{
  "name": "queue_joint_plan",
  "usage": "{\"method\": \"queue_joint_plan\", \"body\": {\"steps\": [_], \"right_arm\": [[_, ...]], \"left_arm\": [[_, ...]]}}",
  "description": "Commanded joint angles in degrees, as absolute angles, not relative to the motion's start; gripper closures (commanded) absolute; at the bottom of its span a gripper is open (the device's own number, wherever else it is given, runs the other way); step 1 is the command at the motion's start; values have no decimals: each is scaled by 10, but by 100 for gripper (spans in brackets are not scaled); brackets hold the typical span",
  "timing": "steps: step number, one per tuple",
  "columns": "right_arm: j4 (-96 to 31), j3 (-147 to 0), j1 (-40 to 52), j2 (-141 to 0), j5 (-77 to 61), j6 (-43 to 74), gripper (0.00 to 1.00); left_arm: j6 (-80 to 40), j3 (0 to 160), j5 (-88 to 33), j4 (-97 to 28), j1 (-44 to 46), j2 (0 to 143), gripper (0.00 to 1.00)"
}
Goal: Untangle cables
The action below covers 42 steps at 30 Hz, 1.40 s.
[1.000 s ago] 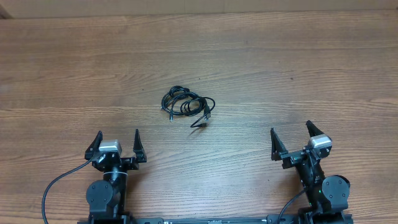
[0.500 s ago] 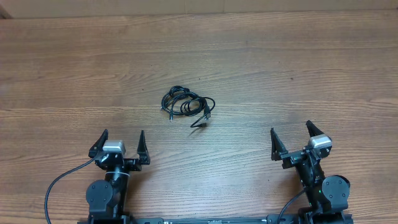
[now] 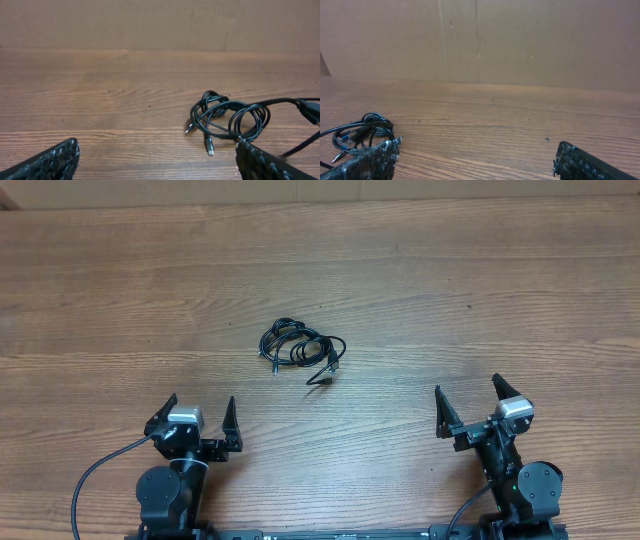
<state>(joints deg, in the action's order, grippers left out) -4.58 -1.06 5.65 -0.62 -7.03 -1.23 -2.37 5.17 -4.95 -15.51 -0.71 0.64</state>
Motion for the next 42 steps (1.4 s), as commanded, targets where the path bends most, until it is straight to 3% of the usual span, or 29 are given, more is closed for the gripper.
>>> {"method": "queue_joint_plan", "body": {"steps": [1, 10, 24, 42], "right_arm": [[-43, -4, 55, -2, -65, -9, 0], [-43, -4, 55, -2, -65, -9, 0], [-43, -4, 55, -2, -65, -9, 0], [-43, -4, 55, -2, -65, -9, 0]], "left_arm": [[3, 80, -58, -166, -3, 5, 0], [3, 107, -59, -167, -3, 81, 0], [11, 196, -67, -175, -3, 316, 0], [39, 376, -56, -328, -3, 427, 0]]}}
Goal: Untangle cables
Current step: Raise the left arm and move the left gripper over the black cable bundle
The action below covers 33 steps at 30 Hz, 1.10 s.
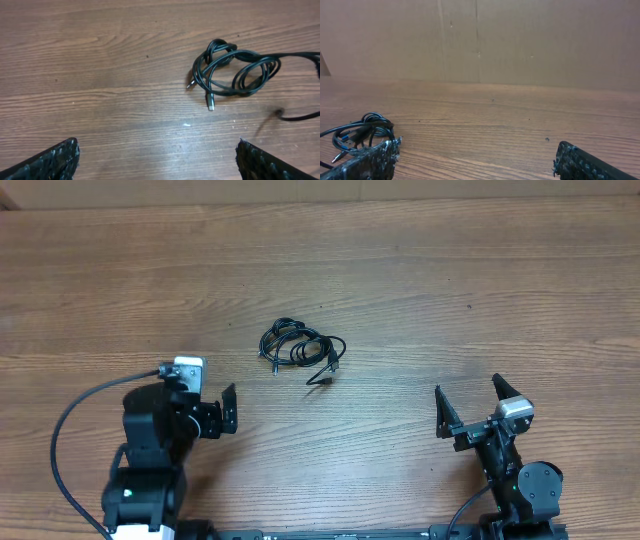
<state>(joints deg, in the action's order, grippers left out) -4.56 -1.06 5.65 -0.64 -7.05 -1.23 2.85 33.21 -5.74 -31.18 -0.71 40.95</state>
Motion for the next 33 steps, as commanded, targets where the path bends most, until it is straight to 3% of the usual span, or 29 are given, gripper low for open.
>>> {"method": "queue_joint_plan", "body": {"steps": [1, 17, 33], "right_arm": [[-43, -4, 55, -2, -65, -9, 0], [-43, -4, 55, -2, -65, -9, 0], [-43, -4, 55, -2, -65, -9, 0]], "left_arm": [[39, 389, -56, -339, -3, 436, 0], [36, 564, -73, -500, -3, 601, 0], [44, 650, -89, -591, -3, 678, 0]]}}
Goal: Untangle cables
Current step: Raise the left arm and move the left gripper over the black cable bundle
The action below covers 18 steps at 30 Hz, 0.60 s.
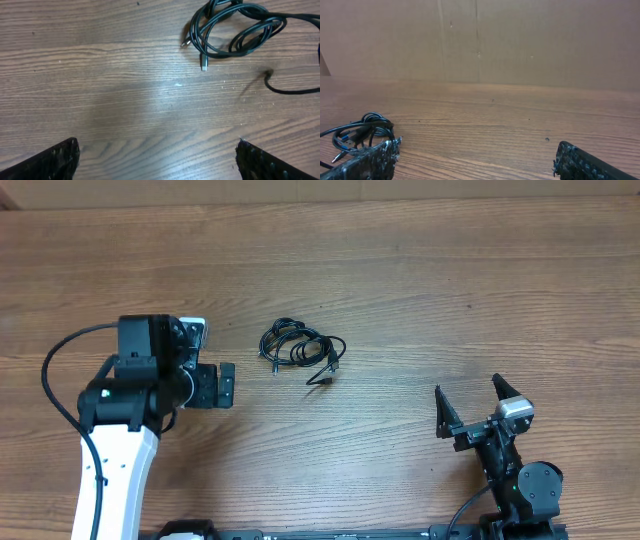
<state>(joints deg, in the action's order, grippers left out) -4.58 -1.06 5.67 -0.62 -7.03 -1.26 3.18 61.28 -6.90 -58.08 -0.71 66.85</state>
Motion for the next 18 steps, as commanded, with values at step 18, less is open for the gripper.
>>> {"method": "queue_joint_plan", "body": {"steps": [18], "right_arm": [[-43, -4, 55, -2, -65, -9, 0]], "left_arm": [[73, 777, -140, -660, 65, 797, 0]]}}
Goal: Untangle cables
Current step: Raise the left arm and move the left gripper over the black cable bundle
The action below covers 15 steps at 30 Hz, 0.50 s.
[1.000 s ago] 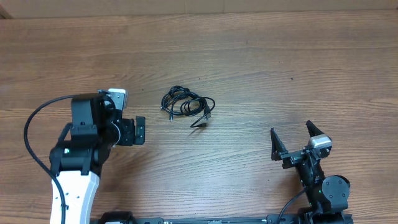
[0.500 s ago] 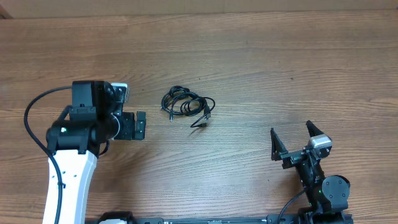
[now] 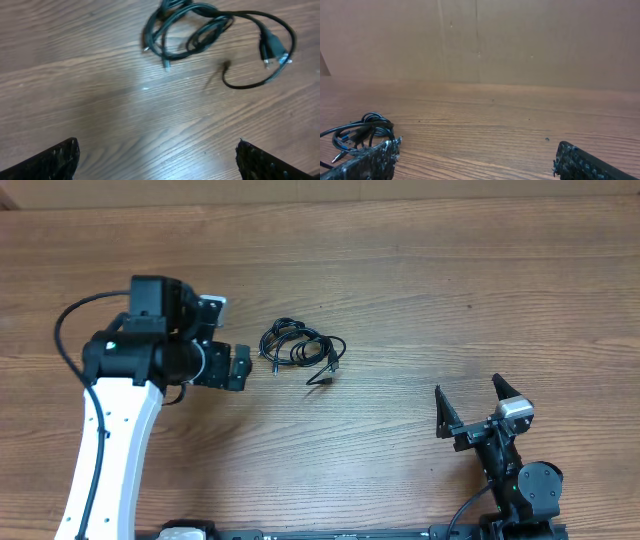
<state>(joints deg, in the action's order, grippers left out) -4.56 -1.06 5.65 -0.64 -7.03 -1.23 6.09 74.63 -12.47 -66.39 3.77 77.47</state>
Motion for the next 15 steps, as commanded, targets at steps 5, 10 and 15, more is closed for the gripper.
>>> {"method": "queue_joint_plan", "body": {"steps": [5, 10, 15], "right_arm": [[-43, -4, 55, -2, -65, -9, 0], [-43, -4, 55, -2, -65, -9, 0], [-43, -4, 55, -2, -65, -9, 0]], "left_arm": [[73, 793, -144, -655, 86, 827, 0], [73, 796, -164, -637, 88, 850, 0], [73, 795, -164, -627, 88, 867, 0]]}}
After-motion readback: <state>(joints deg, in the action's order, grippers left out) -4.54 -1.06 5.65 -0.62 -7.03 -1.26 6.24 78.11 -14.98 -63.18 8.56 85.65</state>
